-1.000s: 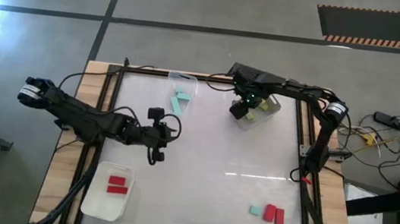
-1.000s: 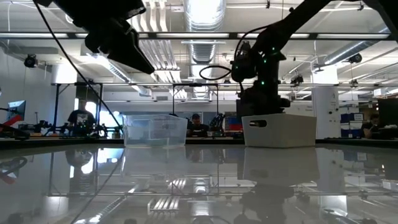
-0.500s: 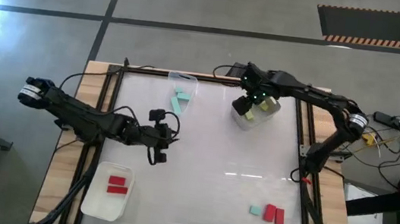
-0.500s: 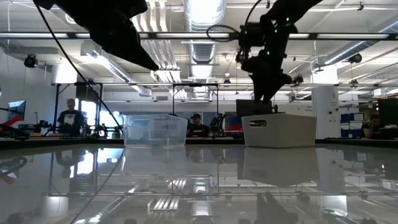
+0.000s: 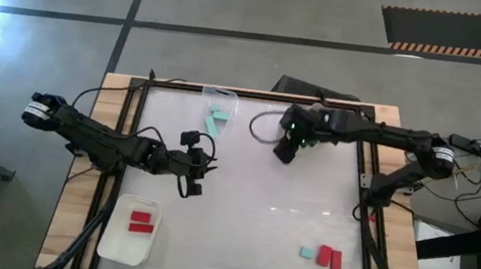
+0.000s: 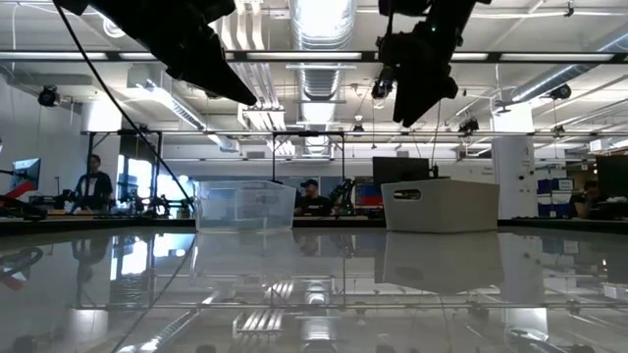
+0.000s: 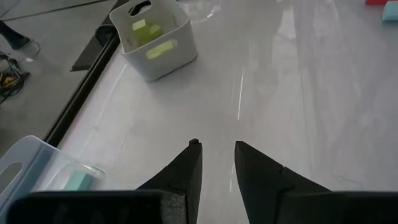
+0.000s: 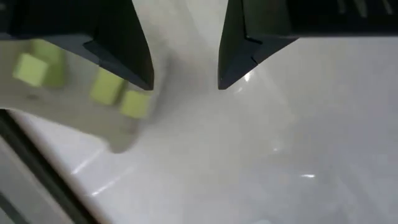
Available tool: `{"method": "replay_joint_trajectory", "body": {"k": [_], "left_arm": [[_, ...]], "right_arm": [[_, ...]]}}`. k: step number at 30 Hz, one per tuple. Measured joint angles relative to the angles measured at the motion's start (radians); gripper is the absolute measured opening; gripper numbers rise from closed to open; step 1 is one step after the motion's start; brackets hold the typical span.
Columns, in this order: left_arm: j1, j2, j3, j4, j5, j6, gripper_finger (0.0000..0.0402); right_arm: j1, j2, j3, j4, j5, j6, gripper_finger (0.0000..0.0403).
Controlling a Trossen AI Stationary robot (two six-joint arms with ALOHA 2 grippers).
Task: Sort & place blocks by color
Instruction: Put the red block into the white bin
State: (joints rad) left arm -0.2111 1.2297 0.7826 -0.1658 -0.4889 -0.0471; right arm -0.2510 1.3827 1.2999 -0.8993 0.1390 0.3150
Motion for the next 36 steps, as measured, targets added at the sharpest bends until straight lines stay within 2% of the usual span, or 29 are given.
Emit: {"method": "replay_joint_trajectory", "body": {"k": [7,12,15,18,21,24,26,29,31,33,36], "left_arm": [[0.0,0.0,0.0,0.005,-0.001,0.0,0.0079],[0.0,0.0,0.0,0.022,-0.001,-0.001,0.0079],[0.0,0.0,0.0,0.026,-0.001,-0.001,0.0079],[0.0,0.0,0.0,0.027,-0.001,0.0,0.0079],[0.0,0.0,0.0,0.027,-0.002,0.0,0.0079],[0.0,0.0,0.0,0.027,-0.002,0.001,0.0079],[0.0,0.0,-0.001,0.027,-0.002,0.001,0.0079],[0.0,0.0,-0.002,0.027,-0.002,0.001,0.0079],[0.0,0.0,-0.002,0.027,0.0,0.0,0.0079],[-0.003,0.0,-0.002,0.027,0.018,-0.024,0.0079],[-0.007,0.0,0.0,0.027,0.043,-0.143,0.0079]], "right_arm": [[0.171,0.007,0.0,0.0,0.0,0.064,0.0169],[0.265,0.005,-0.001,-0.017,-0.005,0.173,0.0166],[0.346,0.0,-0.012,-0.076,-0.058,0.312,0.0168],[0.459,-0.001,-0.062,-0.138,-0.155,0.525,0.0176],[0.584,0.002,-0.126,-0.147,-0.256,0.747,0.0191],[0.686,0.002,-0.188,-0.146,-0.33,0.895,0.0208],[0.732,0.001,-0.224,-0.146,-0.357,0.898,0.0215],[0.802,0.0,-0.269,-0.144,-0.361,0.671,0.0219],[0.847,0.0,-0.3,-0.147,-0.33,0.612,0.0218],[0.861,0.001,-0.321,-0.147,-0.324,0.678,0.0215],[0.86,0.0,-0.343,-0.15,-0.314,0.948,0.0211]]}}
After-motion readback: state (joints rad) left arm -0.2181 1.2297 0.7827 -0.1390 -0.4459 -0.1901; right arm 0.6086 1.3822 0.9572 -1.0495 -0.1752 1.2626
